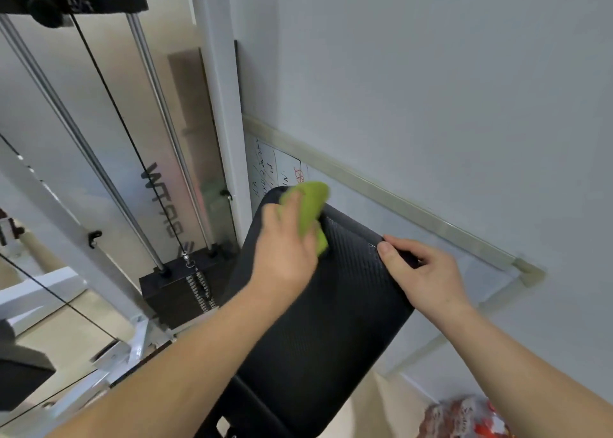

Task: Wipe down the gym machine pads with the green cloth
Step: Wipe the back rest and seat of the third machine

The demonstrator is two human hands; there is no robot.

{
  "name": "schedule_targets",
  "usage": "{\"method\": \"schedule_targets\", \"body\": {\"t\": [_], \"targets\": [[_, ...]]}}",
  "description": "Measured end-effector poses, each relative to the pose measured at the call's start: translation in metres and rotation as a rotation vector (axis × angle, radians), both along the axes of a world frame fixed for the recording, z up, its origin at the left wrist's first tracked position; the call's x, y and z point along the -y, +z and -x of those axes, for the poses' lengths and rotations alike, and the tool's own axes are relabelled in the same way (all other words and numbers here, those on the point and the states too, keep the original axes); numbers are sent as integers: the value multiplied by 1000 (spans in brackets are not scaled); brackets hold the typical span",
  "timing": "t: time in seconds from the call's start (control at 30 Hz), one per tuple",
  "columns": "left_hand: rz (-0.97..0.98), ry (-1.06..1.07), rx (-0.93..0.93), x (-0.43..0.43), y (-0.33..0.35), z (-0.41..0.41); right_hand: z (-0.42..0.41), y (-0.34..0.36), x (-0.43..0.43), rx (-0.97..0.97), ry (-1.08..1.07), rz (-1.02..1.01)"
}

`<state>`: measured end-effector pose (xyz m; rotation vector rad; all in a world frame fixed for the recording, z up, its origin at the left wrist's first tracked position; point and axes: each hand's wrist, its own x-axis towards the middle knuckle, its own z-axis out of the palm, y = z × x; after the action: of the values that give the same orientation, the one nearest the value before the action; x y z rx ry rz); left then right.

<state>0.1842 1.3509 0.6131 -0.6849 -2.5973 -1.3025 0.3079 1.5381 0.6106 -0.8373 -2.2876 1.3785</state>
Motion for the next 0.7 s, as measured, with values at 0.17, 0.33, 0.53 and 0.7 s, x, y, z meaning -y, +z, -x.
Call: {"method": "schedule_targets", "body": {"t": [0.17,0.33,0.53,0.7], "targets": [[254,-130,-153,-20,34,41,1,-1,-4,4,22,-9],[561,-42,16,-71,67,38,1,-7,-6,34,27,-27],[394,-361,-33,-85,54,-51,-47,-21,-22,-152,181,133],[559,-195,-154,-45,57,24,-50,-7,-38,26,217,214]]}}
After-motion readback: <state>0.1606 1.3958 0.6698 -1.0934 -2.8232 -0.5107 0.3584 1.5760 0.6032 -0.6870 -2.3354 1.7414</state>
